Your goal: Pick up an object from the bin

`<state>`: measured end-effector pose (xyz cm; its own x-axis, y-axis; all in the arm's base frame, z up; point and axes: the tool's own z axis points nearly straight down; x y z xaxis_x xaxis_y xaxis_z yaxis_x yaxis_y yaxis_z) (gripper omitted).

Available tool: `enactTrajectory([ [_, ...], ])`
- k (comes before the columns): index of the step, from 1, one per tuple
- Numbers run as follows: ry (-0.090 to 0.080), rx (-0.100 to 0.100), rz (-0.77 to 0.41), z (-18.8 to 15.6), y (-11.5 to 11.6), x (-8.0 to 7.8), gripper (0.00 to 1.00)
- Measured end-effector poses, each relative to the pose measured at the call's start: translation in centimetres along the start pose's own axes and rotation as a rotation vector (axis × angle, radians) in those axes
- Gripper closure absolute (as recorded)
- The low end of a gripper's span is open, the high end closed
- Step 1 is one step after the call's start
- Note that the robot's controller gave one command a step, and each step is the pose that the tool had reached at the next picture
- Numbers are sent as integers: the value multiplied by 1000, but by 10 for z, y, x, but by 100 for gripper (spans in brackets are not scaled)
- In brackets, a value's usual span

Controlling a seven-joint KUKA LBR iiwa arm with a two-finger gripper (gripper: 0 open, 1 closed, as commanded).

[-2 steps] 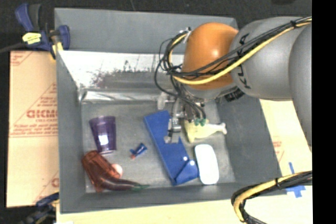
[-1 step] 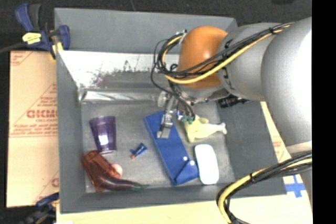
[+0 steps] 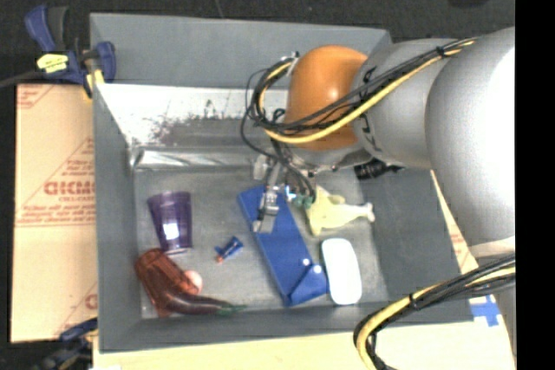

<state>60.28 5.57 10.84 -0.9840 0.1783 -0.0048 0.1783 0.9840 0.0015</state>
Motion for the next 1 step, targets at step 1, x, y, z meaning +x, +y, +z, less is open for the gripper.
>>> enactTrajectory([
  [1,0,-1,10,-1,0,2,0],
])
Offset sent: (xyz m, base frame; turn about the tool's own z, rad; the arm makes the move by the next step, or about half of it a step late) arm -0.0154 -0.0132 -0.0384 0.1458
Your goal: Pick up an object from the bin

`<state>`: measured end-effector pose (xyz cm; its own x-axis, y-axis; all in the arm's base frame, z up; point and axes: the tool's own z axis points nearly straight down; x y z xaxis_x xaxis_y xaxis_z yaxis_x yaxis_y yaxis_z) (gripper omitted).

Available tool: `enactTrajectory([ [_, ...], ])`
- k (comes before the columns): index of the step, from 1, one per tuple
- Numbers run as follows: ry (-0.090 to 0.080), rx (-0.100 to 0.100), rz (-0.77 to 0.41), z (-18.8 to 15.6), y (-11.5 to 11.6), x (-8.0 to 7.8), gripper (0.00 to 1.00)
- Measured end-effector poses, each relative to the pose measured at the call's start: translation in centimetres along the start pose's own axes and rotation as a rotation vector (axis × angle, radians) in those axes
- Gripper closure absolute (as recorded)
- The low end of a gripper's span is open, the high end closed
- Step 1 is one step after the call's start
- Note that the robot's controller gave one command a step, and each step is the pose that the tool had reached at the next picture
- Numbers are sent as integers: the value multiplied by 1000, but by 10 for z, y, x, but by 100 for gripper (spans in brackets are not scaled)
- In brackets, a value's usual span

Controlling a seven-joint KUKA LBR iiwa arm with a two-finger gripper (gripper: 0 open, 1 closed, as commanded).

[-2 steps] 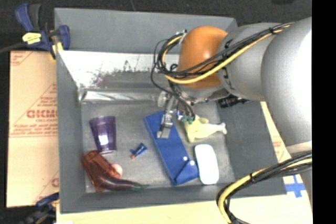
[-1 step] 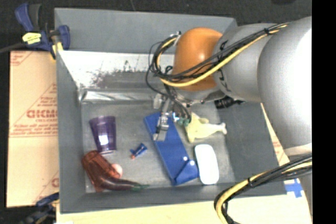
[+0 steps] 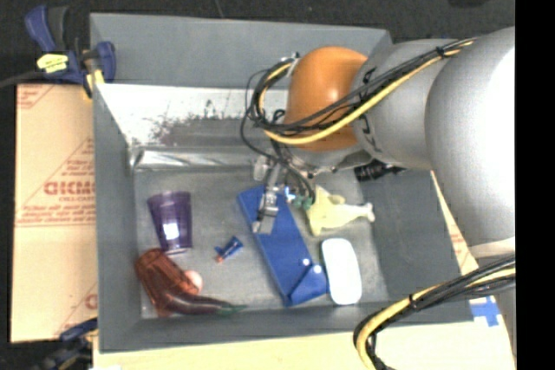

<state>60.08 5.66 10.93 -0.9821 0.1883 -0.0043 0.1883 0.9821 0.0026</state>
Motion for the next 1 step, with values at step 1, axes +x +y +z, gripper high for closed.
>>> enactTrajectory([
  [1,-3,-3,136,39,-16,10,0],
])
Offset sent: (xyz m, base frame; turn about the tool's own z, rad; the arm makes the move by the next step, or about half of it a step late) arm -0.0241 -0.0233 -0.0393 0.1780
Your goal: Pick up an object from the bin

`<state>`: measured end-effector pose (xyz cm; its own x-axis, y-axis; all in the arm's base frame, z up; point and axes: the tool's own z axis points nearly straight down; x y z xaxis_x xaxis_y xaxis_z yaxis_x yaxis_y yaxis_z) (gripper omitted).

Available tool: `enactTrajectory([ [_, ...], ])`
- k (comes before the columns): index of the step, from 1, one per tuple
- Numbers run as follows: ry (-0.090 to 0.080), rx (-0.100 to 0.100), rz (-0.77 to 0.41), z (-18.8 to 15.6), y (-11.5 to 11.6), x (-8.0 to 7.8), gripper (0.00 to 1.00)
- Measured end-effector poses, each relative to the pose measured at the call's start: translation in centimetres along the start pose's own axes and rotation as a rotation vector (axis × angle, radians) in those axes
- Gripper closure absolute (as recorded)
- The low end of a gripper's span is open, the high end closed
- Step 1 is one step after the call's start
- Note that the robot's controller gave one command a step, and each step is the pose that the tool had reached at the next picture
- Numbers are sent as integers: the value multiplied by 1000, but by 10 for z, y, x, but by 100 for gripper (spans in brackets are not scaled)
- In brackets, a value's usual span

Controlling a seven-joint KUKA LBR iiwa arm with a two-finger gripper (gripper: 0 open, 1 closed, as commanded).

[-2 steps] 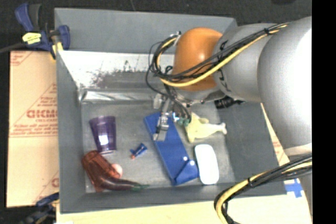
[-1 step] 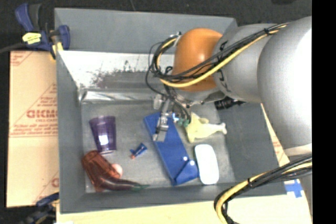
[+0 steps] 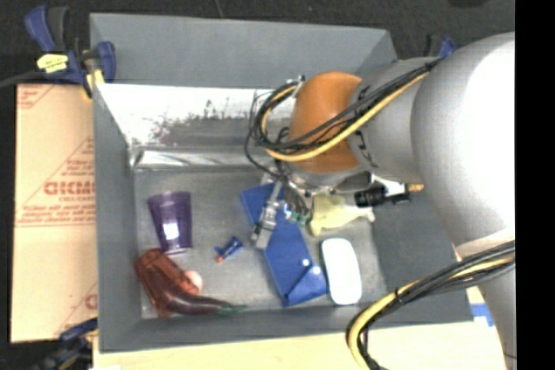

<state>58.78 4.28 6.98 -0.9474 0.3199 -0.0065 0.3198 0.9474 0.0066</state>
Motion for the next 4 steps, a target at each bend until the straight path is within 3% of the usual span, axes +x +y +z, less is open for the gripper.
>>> enactTrajectory([
  [1,-41,-14,39,-8,-10,-3,100],
  [3,-44,-15,40,-10,-10,-4,100],
  [4,-40,-13,39,-35,-11,-2,100],
])
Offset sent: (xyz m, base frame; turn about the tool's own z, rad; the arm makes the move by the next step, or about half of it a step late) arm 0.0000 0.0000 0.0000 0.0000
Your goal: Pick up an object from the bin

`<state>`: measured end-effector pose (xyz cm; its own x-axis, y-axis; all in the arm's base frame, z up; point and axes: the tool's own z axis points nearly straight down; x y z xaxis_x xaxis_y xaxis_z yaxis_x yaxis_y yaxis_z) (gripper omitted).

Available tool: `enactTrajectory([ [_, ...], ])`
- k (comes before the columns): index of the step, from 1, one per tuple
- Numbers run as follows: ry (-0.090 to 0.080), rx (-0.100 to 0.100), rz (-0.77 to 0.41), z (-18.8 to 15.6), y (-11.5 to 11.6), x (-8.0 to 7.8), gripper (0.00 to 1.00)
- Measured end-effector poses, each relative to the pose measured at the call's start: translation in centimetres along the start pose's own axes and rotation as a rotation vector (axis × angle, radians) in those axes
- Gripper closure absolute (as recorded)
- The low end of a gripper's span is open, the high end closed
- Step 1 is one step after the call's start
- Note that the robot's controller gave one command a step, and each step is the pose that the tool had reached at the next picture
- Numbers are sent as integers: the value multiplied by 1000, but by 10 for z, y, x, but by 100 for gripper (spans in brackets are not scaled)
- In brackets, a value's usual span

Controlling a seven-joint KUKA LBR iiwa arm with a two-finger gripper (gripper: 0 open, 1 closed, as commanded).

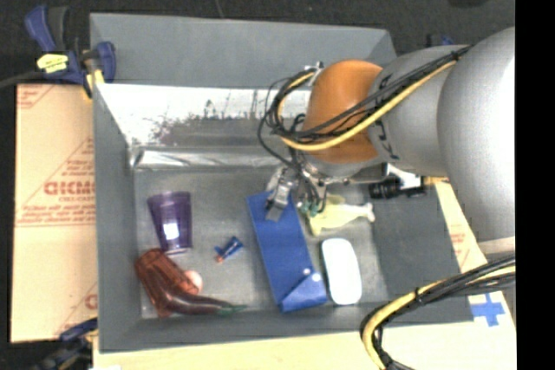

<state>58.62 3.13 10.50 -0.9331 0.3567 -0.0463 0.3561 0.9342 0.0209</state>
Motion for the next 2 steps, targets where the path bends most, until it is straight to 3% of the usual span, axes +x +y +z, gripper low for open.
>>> enactTrajectory([
  [2,-1,0,-5,-76,1,-4,100],
])
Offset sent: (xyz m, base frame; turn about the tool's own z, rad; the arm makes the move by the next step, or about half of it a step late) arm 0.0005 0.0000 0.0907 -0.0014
